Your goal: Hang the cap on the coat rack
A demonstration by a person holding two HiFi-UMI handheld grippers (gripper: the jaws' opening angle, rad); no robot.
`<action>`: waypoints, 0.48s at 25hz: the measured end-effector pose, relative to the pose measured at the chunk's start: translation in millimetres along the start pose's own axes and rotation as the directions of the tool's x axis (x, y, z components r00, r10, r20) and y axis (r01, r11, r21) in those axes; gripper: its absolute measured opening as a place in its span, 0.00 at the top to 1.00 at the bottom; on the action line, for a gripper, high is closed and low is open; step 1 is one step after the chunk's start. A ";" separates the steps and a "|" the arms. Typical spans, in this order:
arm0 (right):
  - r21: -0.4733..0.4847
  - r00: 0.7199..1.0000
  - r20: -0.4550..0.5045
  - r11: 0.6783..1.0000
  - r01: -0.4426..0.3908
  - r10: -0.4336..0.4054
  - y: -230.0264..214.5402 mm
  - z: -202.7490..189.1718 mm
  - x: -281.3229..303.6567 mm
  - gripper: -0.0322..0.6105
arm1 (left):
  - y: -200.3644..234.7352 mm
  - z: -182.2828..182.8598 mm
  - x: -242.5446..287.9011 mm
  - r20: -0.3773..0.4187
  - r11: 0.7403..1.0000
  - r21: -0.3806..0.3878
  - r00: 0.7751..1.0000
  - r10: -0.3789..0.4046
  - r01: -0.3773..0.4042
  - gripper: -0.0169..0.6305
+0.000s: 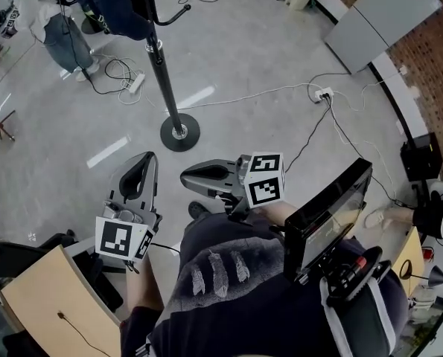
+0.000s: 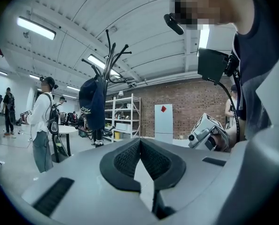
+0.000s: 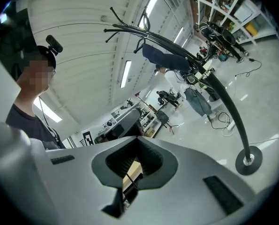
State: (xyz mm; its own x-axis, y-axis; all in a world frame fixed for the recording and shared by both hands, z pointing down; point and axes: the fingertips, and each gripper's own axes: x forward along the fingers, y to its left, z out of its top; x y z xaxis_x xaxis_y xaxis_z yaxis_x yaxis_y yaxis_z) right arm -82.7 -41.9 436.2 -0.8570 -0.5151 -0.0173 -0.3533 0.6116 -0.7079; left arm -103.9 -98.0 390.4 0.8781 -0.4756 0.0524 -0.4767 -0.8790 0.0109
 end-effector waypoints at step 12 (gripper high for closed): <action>-0.028 0.998 0.029 0.998 -0.053 0.054 12.1 10.1 -77.4 0.95 | -85.3 -2.7 36.4 -0.030 1.000 -0.014 1.000 0.001 -0.001 0.96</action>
State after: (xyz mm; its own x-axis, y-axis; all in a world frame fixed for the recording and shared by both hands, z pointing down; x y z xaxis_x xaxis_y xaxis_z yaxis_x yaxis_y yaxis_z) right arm -16.8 -0.7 421.9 -0.8634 -0.4988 -0.0761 -0.3179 0.6548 -0.6857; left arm -31.4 -40.3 394.0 0.8762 -0.4749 0.0819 -0.4781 -0.8780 0.0247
